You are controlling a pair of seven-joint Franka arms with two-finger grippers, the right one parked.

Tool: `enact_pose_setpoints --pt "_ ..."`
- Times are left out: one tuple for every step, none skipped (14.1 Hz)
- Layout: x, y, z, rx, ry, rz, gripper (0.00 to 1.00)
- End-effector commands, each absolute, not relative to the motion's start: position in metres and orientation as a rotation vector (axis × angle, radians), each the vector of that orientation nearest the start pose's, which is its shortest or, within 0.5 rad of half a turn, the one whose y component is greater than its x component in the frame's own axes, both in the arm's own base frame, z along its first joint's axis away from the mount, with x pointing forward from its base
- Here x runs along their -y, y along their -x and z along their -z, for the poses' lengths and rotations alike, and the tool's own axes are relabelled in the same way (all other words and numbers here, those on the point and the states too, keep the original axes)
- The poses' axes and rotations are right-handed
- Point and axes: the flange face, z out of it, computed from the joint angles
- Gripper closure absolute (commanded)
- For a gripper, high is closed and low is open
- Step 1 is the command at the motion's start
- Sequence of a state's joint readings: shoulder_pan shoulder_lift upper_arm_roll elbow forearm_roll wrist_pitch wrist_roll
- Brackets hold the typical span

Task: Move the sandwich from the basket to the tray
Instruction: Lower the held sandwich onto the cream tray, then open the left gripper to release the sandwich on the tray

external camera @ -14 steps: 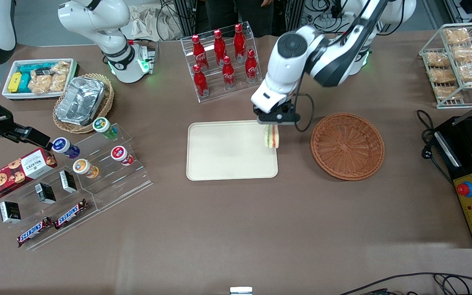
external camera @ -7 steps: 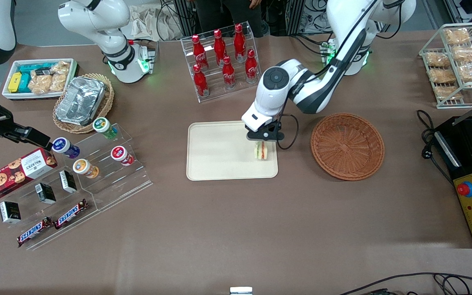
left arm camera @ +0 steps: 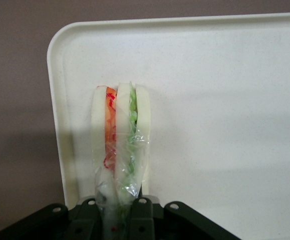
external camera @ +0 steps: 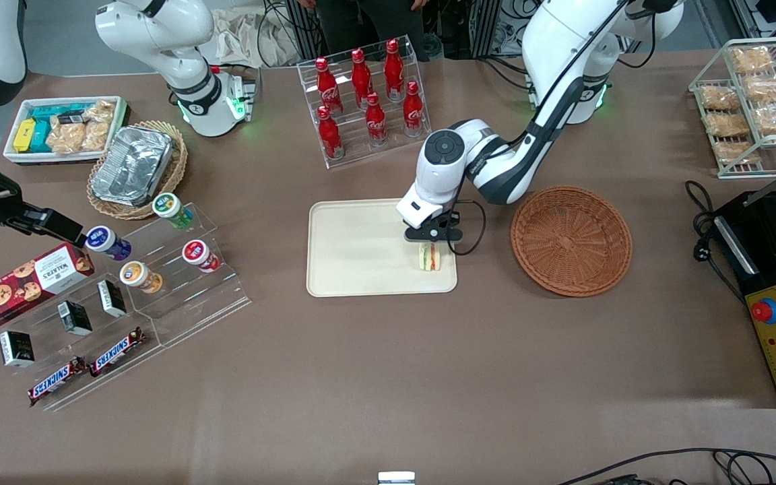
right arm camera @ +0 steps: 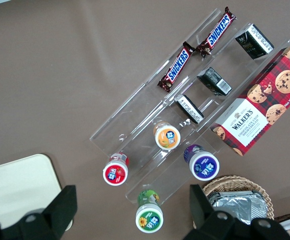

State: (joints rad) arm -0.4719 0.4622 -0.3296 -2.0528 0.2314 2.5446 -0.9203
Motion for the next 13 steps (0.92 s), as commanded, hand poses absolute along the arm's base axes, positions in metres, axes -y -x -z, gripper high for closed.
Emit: enact_pose_setpoints --pt "0.434 -0.419 -0.220 -0.050 3.183 0.075 0.35" --pt "0.435 -0.418 -0.219 -0.055 3.180 0.078 0.05" --pt "0.439 -0.414 -0.221 -0.072 3.174 0.091 0.01" --pt "0.436 -0.418 -0.224 -0.038 3.166 0.106 0.01" --pt "0.432 -0.422 -0.228 -0.022 3.160 0.115 0.01" --pt "0.431 -0.423 -0.241 -0.014 3.142 0.118 0.01" --pt "0.427 -0.424 -0.263 0.014 3.106 0.116 0.01" --pt "0.423 -0.428 -0.294 0.069 3.087 0.146 0.01" --pt "0.415 -0.430 -0.329 0.106 3.077 0.184 0.01" --pt "0.404 -0.434 -0.362 0.153 3.075 0.223 0.01" --pt "0.384 -0.444 -0.389 0.208 3.066 0.258 0.01" --pt "0.365 -0.452 -0.411 0.258 3.061 0.271 0.01" --pt "0.352 -0.455 -0.431 0.251 3.066 0.284 0.01"
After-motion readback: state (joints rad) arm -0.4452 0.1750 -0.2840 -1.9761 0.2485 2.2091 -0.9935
